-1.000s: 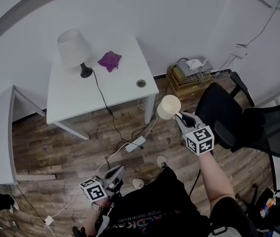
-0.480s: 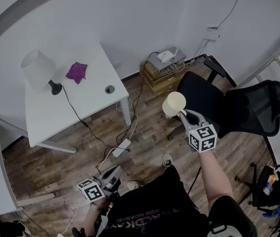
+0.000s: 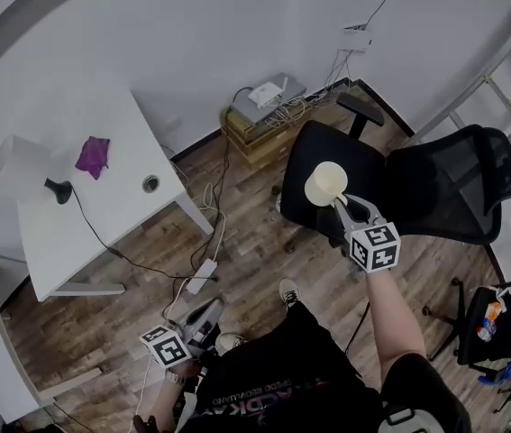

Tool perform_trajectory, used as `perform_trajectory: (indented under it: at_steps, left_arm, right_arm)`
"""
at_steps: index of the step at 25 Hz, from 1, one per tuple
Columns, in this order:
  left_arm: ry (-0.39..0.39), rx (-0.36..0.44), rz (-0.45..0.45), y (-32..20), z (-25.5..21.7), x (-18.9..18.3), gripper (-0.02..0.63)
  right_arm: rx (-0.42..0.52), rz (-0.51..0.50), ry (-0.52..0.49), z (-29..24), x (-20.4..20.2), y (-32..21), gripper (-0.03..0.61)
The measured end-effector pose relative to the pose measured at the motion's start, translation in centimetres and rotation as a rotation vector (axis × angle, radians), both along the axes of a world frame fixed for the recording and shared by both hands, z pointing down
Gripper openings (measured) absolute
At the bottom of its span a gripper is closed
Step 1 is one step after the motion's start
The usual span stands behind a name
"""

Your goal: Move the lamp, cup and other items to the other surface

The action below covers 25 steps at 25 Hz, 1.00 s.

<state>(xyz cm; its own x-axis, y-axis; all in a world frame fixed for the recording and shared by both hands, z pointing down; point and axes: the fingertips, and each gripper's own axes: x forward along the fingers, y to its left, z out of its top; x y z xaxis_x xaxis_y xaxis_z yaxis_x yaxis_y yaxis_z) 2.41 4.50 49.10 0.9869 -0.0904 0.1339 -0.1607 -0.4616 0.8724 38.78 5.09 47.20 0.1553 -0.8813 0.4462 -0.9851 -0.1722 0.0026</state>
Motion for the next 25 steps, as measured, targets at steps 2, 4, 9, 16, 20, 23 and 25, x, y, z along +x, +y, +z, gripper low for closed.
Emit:
perform_trajectory:
  at_steps: [2, 4, 9, 16, 20, 23, 25]
  left_arm:
    - [-0.014, -0.011, 0.018, 0.4, 0.4, 2.2, -0.003]
    - [-0.026, -0.027, 0.024, 0.8, 0.8, 4.0, -0.003]
    - [-0.063, -0.053, 0.060, 1.9, 2.0, 8.6, -0.003]
    - [-0.117, -0.086, 0.094, 3.0, 3.5, 14.8, -0.003]
    - [-0.163, -0.100, 0.095, 3.8, 4.2, 16.9, -0.003]
    - [-0.208, -0.120, 0.094, 4.4, 4.7, 17.5, -0.003]
    - [-0.238, -0.139, 0.093, 4.8, 5.3, 17.7, -0.003]
  right_arm:
    - [-0.012, 0.021, -0.004, 0.7, 2.7, 0.6, 0.051]
    - [-0.021, 0.043, -0.009, 1.3, 5.2, 1.3, 0.051]
    - [-0.045, 0.090, -0.027, 3.7, 10.8, 2.6, 0.051]
    - [-0.111, 0.122, -0.034, 8.5, 18.5, 3.6, 0.051]
    - [-0.164, 0.122, -0.039, 12.1, 21.7, 4.1, 0.051]
    - [-0.201, 0.127, -0.053, 15.2, 23.5, 4.1, 0.051]
    - [-0.222, 0.133, -0.067, 17.5, 24.7, 3.6, 0.051]
